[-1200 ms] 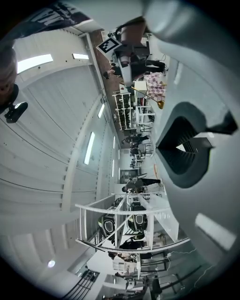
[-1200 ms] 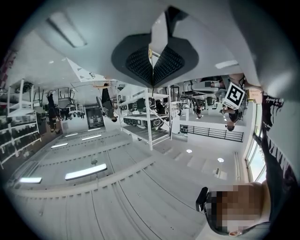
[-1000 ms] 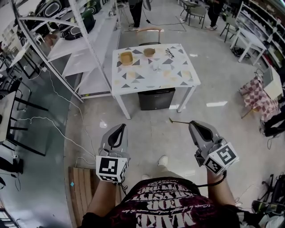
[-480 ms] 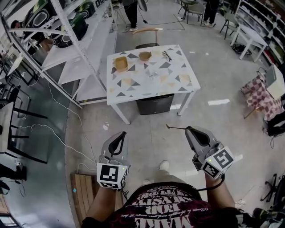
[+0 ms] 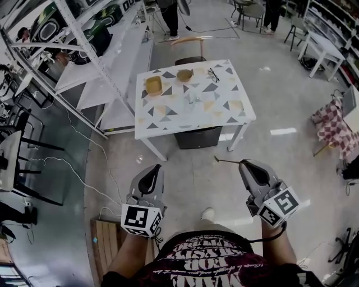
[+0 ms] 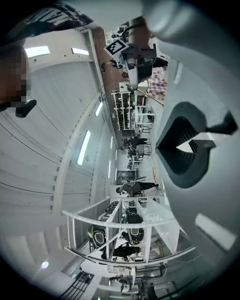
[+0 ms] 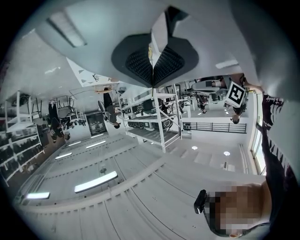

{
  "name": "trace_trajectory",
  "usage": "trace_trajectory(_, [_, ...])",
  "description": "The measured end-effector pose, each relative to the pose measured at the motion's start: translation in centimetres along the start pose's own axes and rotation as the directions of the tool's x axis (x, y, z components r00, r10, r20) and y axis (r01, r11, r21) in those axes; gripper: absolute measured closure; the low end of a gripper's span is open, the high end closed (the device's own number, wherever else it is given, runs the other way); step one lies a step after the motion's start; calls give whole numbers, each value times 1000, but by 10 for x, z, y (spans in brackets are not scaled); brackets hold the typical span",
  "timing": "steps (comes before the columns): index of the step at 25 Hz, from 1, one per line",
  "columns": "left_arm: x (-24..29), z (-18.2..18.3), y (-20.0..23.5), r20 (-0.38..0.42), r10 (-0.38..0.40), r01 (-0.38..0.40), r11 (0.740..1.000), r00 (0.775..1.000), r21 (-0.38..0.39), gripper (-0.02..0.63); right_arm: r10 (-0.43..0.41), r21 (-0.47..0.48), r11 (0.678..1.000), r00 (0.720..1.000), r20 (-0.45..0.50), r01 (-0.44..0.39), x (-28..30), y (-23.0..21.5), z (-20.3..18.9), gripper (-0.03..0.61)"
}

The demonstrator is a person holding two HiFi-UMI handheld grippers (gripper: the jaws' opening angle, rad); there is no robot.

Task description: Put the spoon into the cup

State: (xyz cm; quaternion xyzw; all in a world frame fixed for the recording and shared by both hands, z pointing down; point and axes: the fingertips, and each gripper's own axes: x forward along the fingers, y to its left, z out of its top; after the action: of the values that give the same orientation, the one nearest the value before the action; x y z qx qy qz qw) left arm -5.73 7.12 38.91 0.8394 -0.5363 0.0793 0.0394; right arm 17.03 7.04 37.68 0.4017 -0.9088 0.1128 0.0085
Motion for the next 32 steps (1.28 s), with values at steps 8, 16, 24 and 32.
trace_trajectory(8, [3,23,-7,65,11,-9,999,998,-40,614,48,-20,999,999,4,-48,11,-12,13,543])
trace_trajectory(16, [-7,21,-3,73,28,-28,1000,997,-4,614,92,-15,996,995,23,-92,22,-3,16,543])
trace_trajectory(24, [10,9,25,43,55,-55,999,998,-2,614,77,-21,997,997,22,-76,43,-8,14,543])
trace_trajectory(32, [58,15,53,51,31,-30,999,998,-14,614,63,-35,997,998,-13,-64,84,-24,18,544])
